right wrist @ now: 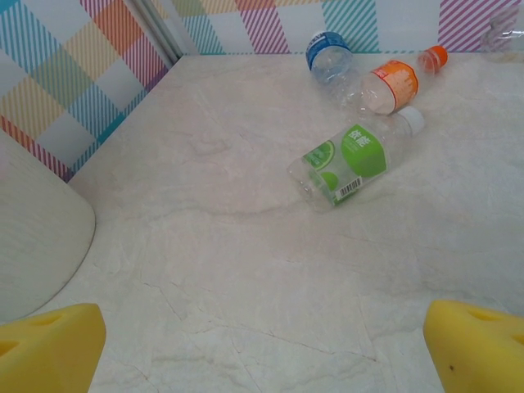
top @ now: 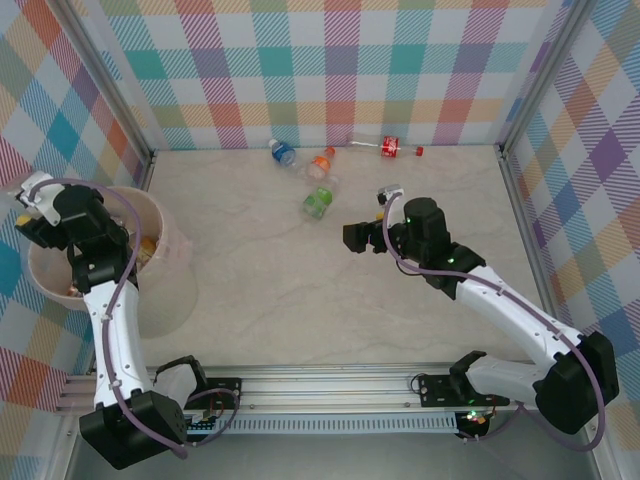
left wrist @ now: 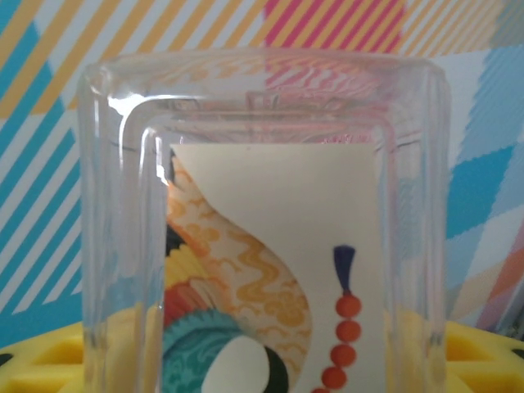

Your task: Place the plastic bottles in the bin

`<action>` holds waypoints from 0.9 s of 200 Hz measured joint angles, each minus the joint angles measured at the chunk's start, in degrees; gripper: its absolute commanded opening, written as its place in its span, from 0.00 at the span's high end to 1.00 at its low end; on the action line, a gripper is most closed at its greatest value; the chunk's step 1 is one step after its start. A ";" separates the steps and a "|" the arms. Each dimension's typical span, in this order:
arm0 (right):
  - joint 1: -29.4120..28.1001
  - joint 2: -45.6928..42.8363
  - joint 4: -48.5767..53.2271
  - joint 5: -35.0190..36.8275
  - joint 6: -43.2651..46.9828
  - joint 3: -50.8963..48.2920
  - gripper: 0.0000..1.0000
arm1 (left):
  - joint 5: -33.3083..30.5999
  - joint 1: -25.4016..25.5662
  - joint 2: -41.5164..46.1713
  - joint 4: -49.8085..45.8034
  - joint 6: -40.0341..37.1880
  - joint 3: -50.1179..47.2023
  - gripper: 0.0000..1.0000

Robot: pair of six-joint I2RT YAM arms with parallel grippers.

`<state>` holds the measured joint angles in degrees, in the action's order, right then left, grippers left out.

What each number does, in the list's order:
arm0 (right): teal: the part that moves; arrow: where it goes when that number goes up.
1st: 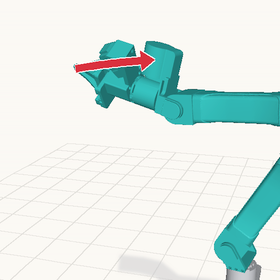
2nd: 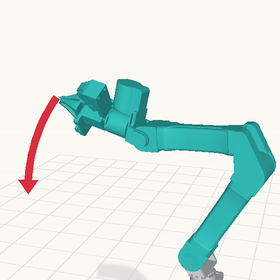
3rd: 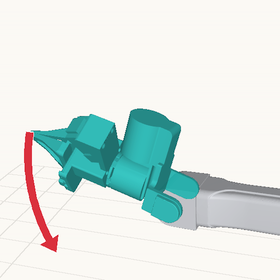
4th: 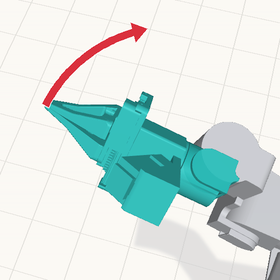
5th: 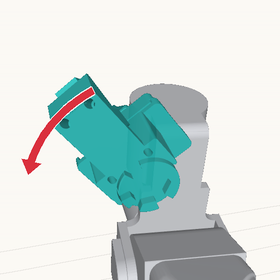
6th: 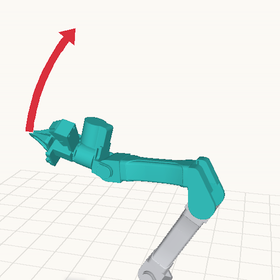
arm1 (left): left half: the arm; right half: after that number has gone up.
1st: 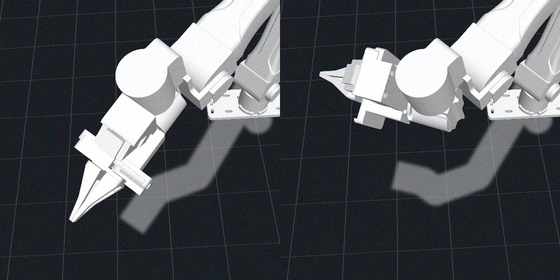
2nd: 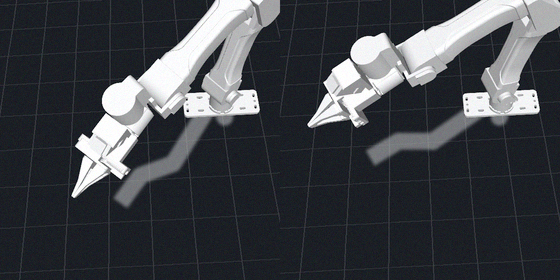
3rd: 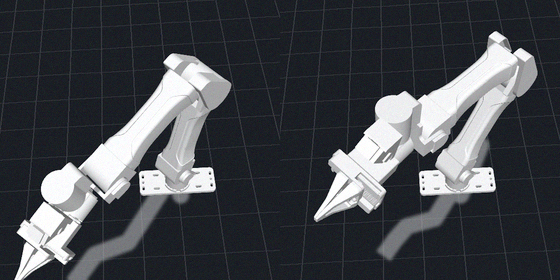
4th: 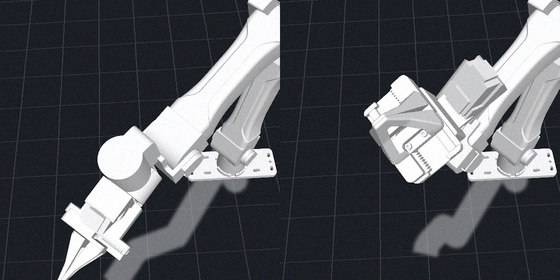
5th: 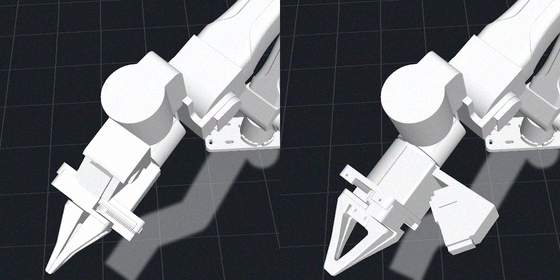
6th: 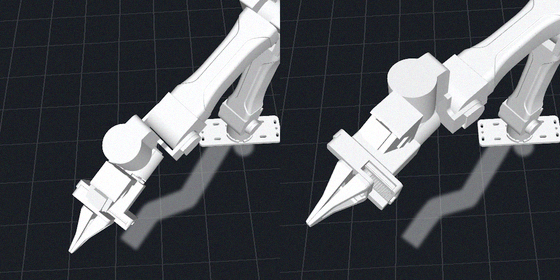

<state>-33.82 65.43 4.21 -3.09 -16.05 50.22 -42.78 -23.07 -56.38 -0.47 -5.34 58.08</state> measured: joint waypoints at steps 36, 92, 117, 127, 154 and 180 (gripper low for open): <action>0.00 -0.02 0.50 -0.17 0.02 0.02 0.00 | -2.29 -5.79 -1.86 2.64 3.85 -2.71 0.13; 0.00 -1.25 0.46 0.26 0.04 -0.02 0.00 | 0.31 -6.84 -0.17 -12.39 17.86 -0.07 0.04; 0.00 -1.14 0.44 0.22 0.04 -0.02 0.00 | 5.81 -6.56 1.55 -25.46 25.79 6.43 0.08; 0.00 -0.96 0.39 0.07 0.02 -0.02 0.00 | 8.28 -5.97 2.08 -29.16 28.26 8.66 0.09; 0.00 -0.33 0.13 -0.04 -0.02 -0.02 0.00 | 15.41 -2.43 3.74 -36.24 32.85 10.43 0.09; 0.00 -0.24 0.07 -0.22 -0.63 -0.02 0.00 | 21.73 1.05 2.38 -40.52 34.86 10.43 0.07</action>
<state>-33.82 65.19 4.27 -3.31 -16.69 50.19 -21.06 -22.02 -54.00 -40.99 29.52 68.51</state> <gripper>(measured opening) 0.996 0.921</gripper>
